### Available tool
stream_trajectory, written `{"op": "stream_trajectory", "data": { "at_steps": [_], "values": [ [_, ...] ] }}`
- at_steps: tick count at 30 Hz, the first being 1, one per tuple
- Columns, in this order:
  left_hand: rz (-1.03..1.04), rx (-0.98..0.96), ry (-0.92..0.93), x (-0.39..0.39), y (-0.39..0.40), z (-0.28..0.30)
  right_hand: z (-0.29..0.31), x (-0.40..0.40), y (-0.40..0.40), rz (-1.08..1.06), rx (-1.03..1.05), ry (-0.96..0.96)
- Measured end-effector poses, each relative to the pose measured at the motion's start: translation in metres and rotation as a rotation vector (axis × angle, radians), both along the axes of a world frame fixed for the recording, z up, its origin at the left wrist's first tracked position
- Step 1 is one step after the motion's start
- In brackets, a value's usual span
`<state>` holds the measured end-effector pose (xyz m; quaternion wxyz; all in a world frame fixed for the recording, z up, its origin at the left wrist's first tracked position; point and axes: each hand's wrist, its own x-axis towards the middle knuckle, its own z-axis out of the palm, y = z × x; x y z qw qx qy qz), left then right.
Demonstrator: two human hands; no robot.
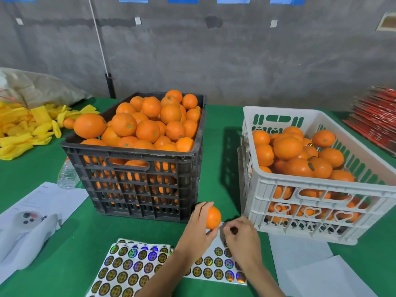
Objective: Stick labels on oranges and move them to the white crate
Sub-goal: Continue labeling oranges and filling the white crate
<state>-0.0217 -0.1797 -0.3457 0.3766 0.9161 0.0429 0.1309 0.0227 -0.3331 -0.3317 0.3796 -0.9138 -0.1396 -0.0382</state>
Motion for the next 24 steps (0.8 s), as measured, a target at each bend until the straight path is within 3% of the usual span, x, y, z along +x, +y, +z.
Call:
{"op": "stream_trajectory", "data": {
  "at_steps": [4,7,13,19,24],
  "values": [
    [-0.013,0.043,-0.018,-0.002,0.004,-0.004,-0.003,0.006,-0.001,0.002,-0.011,0.004],
    [-0.004,0.059,-0.027,-0.002,0.004,-0.004,-0.003,0.001,-0.002,0.014,-0.105,-0.094],
    [0.013,-0.017,-0.037,-0.006,-0.003,0.017,0.04,-0.008,-0.004,-0.007,-0.016,-0.374],
    [0.092,-0.098,-0.32,0.014,-0.019,0.117,0.123,-0.003,0.008,0.061,0.061,-0.718],
    [0.102,0.017,-0.497,0.044,-0.011,0.197,0.192,0.017,0.017,0.107,0.154,-0.619]
  ]
}}
